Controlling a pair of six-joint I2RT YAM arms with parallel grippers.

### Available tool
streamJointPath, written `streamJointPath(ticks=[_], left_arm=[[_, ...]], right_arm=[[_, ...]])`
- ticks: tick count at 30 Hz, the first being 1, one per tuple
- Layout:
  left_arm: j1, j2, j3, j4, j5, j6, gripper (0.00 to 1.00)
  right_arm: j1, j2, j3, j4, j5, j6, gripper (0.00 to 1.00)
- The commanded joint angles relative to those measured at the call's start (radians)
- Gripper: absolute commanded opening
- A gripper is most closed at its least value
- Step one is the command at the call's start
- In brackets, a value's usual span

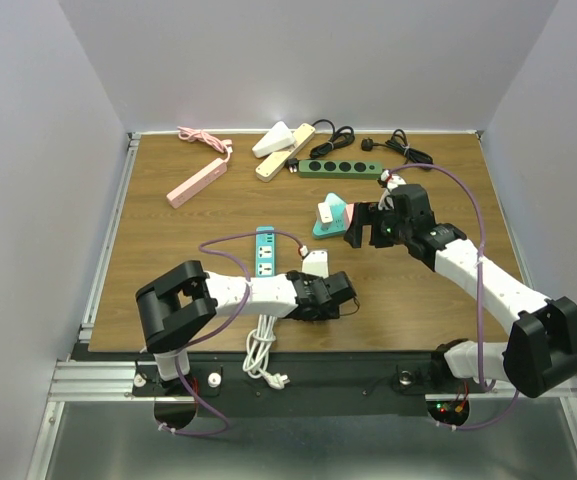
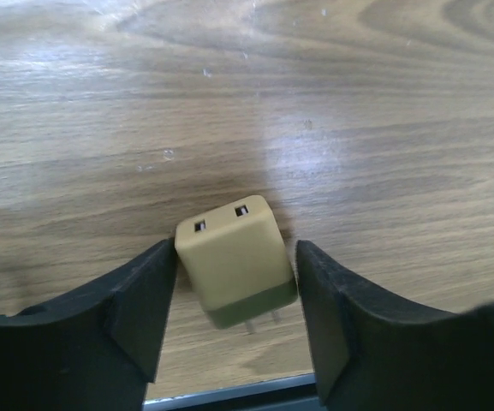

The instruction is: Insert the plug

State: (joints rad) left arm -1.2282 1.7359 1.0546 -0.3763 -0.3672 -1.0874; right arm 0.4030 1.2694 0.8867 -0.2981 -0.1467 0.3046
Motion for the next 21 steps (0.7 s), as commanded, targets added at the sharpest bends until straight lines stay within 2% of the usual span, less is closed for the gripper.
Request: streamJointPath(ticks=[1, 5, 7, 8, 10, 11, 13, 14, 21], left_arm=[[-0.002, 0.004, -0.002, 0.004, 0.027, 0.029, 0.67], [-0.014, 0.005, -0.002, 0.004, 0.05, 0.041, 0.67], [-0.014, 0.016, 0.008, 0.007, 0.053, 0.063, 0.61], [-0.014, 0.019, 0.013, 0.011, 0.057, 0.072, 0.54], [-0.016, 0.03, 0.022, 0.014, 0.076, 0.089, 0.45], [-0.019, 0.033, 0.027, 0.025, 0.083, 0.115, 0.33], [-0.022, 0.024, 0.021, 0.054, 0.077, 0.148, 0.16], [-0.022, 0.016, 0.015, 0.066, 0.073, 0.188, 0.0], [-0.016, -0.182, -0.14, 0.335, 0.017, 0.446, 0.0]], right_arm=[[-0.009, -0.013, 0.0, 0.047, -0.008, -0.018, 1.0], [-0.01, -0.01, 0.0, 0.045, -0.002, -0.018, 1.0], [-0.012, -0.008, 0.0, 0.047, -0.001, -0.018, 1.0], [-0.01, -0.005, 0.0, 0.047, -0.001, -0.018, 1.0], [-0.012, -0.002, -0.002, 0.045, -0.002, -0.016, 1.0], [-0.013, -0.002, -0.003, 0.045, -0.005, -0.015, 1.0], [-0.016, -0.004, -0.002, 0.045, -0.011, -0.012, 1.0], [-0.018, -0.007, -0.003, 0.043, -0.016, -0.01, 1.0], [-0.036, -0.03, 0.032, -0.024, -0.08, 0.007, 1.0]])
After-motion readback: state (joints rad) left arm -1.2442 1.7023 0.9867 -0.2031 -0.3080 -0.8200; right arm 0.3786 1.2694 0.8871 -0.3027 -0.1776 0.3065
